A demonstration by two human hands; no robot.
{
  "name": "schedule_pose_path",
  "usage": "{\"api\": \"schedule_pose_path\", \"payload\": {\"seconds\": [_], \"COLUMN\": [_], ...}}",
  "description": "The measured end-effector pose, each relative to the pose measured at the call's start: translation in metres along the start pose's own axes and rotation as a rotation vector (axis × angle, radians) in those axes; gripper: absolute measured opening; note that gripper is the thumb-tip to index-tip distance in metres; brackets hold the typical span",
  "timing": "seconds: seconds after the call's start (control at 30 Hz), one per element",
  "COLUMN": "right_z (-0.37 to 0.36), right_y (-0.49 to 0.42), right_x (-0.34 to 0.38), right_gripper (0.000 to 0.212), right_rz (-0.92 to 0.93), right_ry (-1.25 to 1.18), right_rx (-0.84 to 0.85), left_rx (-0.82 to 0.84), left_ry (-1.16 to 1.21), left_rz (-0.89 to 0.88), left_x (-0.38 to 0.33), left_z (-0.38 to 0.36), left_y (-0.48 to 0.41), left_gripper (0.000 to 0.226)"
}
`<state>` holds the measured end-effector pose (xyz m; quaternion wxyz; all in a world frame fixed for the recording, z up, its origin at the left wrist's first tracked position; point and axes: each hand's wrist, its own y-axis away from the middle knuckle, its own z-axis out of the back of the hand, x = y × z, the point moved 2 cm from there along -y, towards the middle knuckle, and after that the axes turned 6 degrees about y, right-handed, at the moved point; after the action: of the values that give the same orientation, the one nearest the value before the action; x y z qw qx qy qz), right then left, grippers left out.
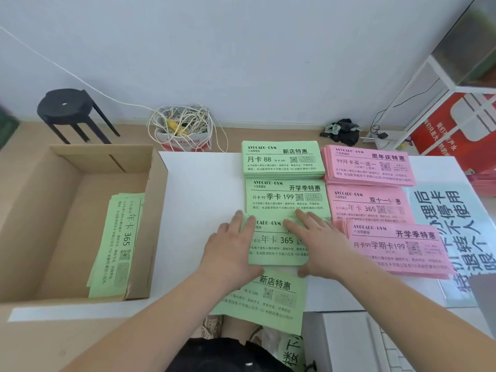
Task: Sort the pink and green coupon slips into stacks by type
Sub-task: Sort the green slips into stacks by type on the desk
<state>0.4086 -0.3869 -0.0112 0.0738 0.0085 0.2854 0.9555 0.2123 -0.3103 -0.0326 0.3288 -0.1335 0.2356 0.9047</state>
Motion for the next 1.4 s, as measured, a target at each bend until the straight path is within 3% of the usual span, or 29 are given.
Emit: {"api": "schedule_pose_path", "payload": {"seconds": [0.1, 0.23, 0.63, 0.73, 0.87, 0.97, 1.07, 1.27, 1.37, 1.4], "right_z": [0.001, 0.003, -0.004, -0.002, 0.003, -0.014, -0.044, -0.066, -0.069, -0.069], "right_y": [0.001, -0.002, -0.009, 0.001, 0.042, 0.065, 0.067, 0.063, 0.063, 0.063], "right_x": [-0.002, -0.005, -0.006, -0.001, 0.023, 0.066, 0.100, 0.111, 0.115, 0.115], "right_gripper": [0.120, 0.116, 0.115, 0.114, 0.059, 0.036, 0.040, 0.053, 0.064, 0.068], "right_rz": [0.003, 0.016, 0.031, 0.015, -0.036, 0.033, 0.095, 0.047, 0.020, 0.008], "right_ry": [-0.011, -0.008, -0.023, -0.055, -0.248, -0.408, -0.407, -0.380, -0.439, -0.473], "right_rx": [-0.004, -0.013, -0.049, -0.073, -0.245, -0.184, -0.089, -0.123, -0.133, -0.131], "left_rx": [0.109, 0.165, 0.085, 0.101, -0.124, -0.132, -0.131, -0.153, -0.149, -0.154], "left_ry": [-0.026, -0.100, -0.151, -0.017, 0.286, 0.465, 0.655, 1.039, 1.039, 0.977], "left_rz": [-0.094, -0.118, -0.186, -0.120, 0.125, 0.367, 0.490, 0.602, 0.511, 0.434], "left_x": [-0.004, -0.007, -0.007, -0.002, 0.029, 0.053, 0.054, 0.044, 0.034, 0.029], "left_z": [0.003, 0.007, 0.007, 0.011, 0.016, 0.003, -0.008, -0.020, -0.021, -0.025], "left_y": [-0.015, -0.031, -0.029, -0.014, 0.034, 0.072, 0.094, 0.103, 0.114, 0.119], "left_gripper": [0.126, 0.129, 0.113, 0.114, 0.071, 0.056, 0.054, 0.047, 0.015, 0.015]}}
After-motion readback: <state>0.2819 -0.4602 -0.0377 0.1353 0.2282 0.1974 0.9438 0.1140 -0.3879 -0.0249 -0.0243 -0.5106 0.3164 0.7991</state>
